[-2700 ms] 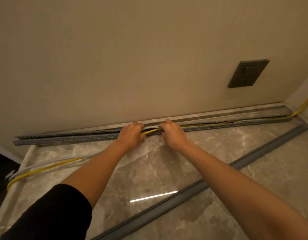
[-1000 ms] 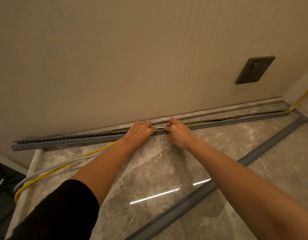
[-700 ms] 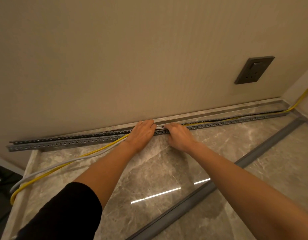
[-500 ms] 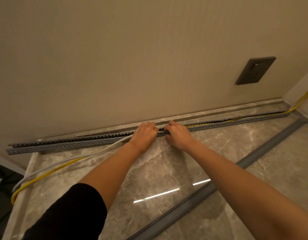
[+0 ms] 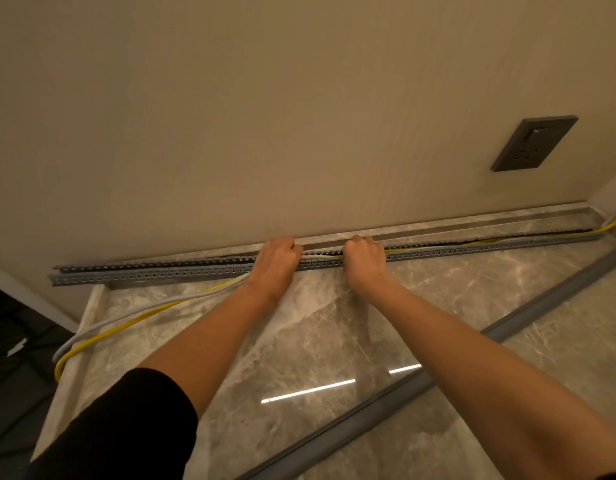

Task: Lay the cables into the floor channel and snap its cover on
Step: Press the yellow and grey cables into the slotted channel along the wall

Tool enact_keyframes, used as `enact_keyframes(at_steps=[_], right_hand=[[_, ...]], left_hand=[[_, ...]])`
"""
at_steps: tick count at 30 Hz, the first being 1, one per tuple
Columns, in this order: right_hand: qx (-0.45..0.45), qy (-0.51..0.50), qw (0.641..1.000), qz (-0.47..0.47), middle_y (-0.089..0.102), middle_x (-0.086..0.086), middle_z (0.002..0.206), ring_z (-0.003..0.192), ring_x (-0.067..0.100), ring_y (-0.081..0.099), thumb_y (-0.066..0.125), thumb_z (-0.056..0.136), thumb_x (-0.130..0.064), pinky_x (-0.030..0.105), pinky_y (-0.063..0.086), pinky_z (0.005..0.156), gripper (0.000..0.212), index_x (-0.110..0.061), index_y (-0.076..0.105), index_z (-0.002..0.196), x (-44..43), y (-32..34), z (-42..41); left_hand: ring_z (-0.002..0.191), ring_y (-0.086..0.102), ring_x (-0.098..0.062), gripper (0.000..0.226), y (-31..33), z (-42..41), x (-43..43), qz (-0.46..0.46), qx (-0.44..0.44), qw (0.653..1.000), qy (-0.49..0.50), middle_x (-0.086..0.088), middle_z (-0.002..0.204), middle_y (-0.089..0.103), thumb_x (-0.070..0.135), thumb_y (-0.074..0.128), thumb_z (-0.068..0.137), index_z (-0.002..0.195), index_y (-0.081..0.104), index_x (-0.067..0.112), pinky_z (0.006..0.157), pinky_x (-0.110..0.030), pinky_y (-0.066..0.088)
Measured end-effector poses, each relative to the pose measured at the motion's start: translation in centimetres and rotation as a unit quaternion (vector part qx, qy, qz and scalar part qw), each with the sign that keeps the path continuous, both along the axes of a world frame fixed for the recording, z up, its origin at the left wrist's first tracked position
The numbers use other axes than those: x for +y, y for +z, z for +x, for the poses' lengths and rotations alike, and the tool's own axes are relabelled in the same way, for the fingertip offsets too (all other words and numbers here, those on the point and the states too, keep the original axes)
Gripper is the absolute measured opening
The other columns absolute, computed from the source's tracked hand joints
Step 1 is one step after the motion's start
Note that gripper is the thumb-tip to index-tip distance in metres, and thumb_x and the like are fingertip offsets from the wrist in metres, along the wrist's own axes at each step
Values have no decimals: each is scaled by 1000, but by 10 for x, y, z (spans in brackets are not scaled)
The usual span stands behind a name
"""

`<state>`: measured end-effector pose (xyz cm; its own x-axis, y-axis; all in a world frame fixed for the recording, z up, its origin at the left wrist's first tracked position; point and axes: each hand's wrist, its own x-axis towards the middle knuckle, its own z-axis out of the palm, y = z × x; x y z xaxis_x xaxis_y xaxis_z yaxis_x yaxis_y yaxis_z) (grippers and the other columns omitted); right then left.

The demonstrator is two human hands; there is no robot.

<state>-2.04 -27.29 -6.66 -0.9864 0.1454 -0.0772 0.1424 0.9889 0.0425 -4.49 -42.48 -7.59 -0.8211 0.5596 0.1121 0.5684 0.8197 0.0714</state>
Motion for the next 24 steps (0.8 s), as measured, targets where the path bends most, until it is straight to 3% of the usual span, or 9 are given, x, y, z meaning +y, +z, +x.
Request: enact_keyframes(at_steps=[4, 7, 11, 19, 24], right_hand=[[39, 12, 999, -15, 54, 16, 130, 123, 33, 49, 47, 92, 2, 40, 40, 102, 36, -1, 50, 128, -19, 2, 6], [46, 91, 994, -43, 53, 15, 131, 124, 32, 49, 47, 92, -1, 38, 37, 103, 37, -3, 51, 129, -43, 2, 3], [41, 144, 986, -71, 55, 14, 127, 120, 31, 52, 45, 92, 0, 37, 40, 100, 36, -7, 58, 125, -76, 0, 1], [46, 144, 985, -81, 56, 12, 126, 117, 30, 53, 48, 90, 3, 37, 43, 96, 38, -8, 56, 125, -87, -4, -4], [42, 140, 986, -80, 56, 14, 126, 120, 32, 51, 48, 90, 6, 39, 44, 96, 38, -5, 56, 125, -91, -4, -8]], left_hand=[[103, 59, -40, 19, 7, 2, -19, -31, -15, 998, 48, -25, 109, 61, -1, 53, 87, 104, 61, -6, 81, -43, 46], [106, 58, -41, 21, 6, 6, -32, -17, -14, 998, 59, -27, 110, 60, 0, 53, 87, 106, 61, -7, 82, -45, 47], [119, 50, -33, 28, 4, 10, -52, -113, 11, 990, 78, -15, 124, 53, 5, 44, 93, 120, 53, 6, 92, -42, 42], [119, 51, -33, 31, 6, 7, -74, -167, 6, 985, 46, -15, 128, 50, 0, 40, 95, 125, 45, 4, 91, -42, 46], [110, 57, -35, 32, 18, -12, -85, -129, -53, 990, -7, -18, 124, 54, -1, 43, 94, 126, 44, 4, 85, -44, 47]])
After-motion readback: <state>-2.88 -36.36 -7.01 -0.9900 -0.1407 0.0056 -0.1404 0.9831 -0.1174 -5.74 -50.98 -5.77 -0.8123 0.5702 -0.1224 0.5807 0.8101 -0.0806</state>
